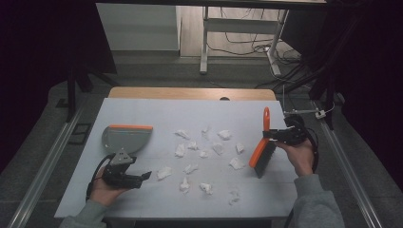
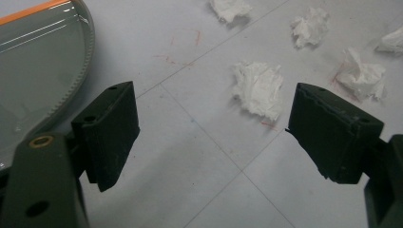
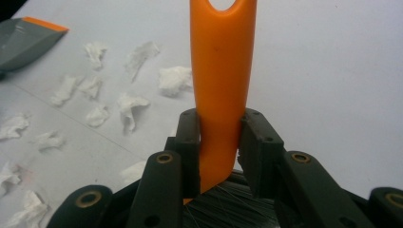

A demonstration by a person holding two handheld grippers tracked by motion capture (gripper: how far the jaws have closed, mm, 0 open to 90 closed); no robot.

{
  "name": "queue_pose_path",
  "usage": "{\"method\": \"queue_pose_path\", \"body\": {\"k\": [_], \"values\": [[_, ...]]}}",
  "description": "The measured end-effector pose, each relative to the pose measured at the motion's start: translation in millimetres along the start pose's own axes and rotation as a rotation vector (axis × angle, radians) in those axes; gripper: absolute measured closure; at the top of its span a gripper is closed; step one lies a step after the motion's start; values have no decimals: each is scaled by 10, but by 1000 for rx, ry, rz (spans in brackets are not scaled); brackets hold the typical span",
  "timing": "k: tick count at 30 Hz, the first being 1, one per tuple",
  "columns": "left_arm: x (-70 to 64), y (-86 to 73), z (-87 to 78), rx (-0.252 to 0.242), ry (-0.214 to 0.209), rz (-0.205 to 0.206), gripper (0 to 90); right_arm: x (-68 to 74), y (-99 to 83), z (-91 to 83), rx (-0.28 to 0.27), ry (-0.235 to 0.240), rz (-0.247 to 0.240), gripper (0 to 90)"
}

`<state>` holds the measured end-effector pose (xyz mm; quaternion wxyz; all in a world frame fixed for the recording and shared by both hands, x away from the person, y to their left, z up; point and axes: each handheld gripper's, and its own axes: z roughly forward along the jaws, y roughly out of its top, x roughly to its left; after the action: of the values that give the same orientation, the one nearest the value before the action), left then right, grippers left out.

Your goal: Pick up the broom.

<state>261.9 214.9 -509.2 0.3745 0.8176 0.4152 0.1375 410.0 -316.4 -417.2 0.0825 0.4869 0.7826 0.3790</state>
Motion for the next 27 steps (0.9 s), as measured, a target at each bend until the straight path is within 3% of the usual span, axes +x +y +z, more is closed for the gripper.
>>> {"method": "queue_pose_path", "body": {"k": [3,5,6,7,8,10,18,21,23,24,27], "values": [[-15,11,14,-6,-4,6,181,18,1,-51,-50,2,-21,706],[-30,30,28,-14,-5,12,182,73,-2,-157,-154,-18,-54,707],[-38,44,39,-21,-9,13,182,73,-2,-157,-154,-18,-54,707],[-46,60,50,-27,-13,14,185,107,4,-241,-230,-16,-66,706],[-58,78,62,-32,-16,15,185,107,4,-241,-230,-16,-66,706],[-85,113,82,-42,-19,22,186,166,30,-314,-288,25,-78,706],[-221,249,154,-118,-45,43,198,357,78,-313,-333,99,-91,706],[-355,351,187,-123,0,120,197,404,68,-259,-344,123,-81,706],[-448,457,211,-130,-8,157,197,431,50,-175,-341,145,-67,705],[-556,589,252,-139,-17,194,196,443,44,-145,-338,151,-65,706],[-672,721,310,-160,-39,218,197,487,29,-56,-324,166,-62,706]]}}
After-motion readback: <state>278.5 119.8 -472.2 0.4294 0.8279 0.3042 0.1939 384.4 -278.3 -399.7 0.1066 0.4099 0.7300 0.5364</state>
